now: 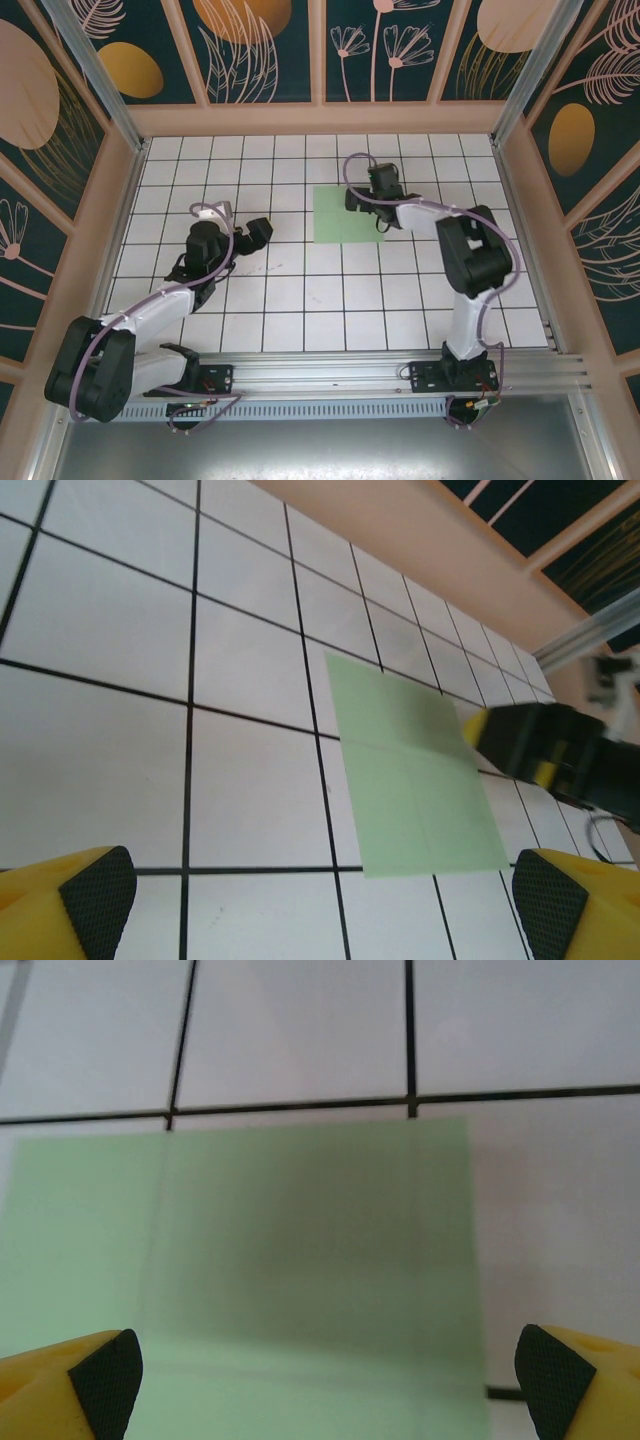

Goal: Fold a paper plane with a square sheet of paper (fold left side to right side)
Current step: Move the square sheet of paper to the center of the table.

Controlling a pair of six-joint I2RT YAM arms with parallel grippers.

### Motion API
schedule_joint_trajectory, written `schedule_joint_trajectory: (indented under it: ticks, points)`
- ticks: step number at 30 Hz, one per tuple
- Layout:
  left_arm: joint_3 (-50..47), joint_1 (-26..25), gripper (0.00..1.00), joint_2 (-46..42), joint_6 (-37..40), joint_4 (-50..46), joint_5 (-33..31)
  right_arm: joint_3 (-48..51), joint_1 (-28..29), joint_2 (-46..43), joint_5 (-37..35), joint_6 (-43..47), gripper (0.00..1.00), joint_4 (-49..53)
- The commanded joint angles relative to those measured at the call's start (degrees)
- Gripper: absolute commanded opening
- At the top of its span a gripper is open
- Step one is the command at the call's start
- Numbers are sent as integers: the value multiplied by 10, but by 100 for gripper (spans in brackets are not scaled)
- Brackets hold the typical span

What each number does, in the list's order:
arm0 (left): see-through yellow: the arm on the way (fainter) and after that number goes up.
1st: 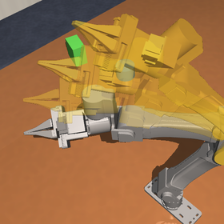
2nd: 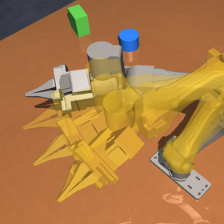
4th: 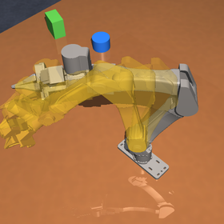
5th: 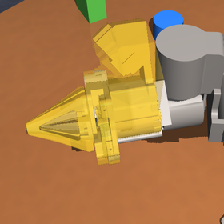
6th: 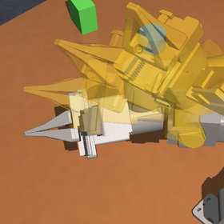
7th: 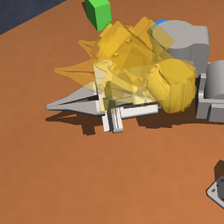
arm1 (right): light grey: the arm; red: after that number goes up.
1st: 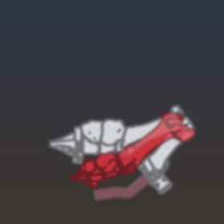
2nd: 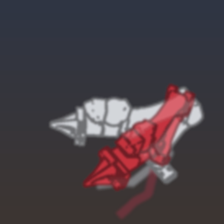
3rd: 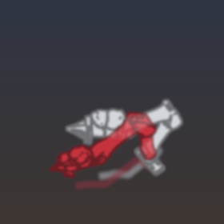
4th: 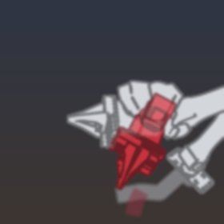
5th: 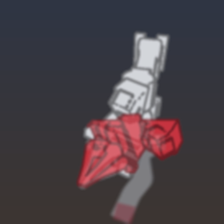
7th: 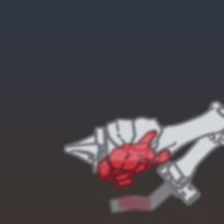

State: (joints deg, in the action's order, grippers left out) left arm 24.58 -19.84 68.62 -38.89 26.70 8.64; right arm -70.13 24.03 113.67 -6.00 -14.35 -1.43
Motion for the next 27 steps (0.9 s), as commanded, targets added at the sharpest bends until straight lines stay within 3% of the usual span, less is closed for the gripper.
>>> schedule_joint_trajectory:
  ticks: [1, 5, 12, 19, 27]
  points:
    - [19, -7, 98, 18, -7, -16, 8, -68, 23, 47, -44, -4, 99, 74]
    - [26, -13, 99, 31, -6, -14, 14, -117, 44, 93, -65, 7, 99, 104]
    - [29, -16, 98, 46, -2, -13, 12, -114, 66, 105, -68, 10, 99, 130]
    - [32, -17, 98, 52, -5, -14, 9, -56, 98, 75, -47, -28, 99, 141]
    - [36, -17, 98, 51, -12, -22, 14, 42, 178, 15, -32, -113, 99, 130]
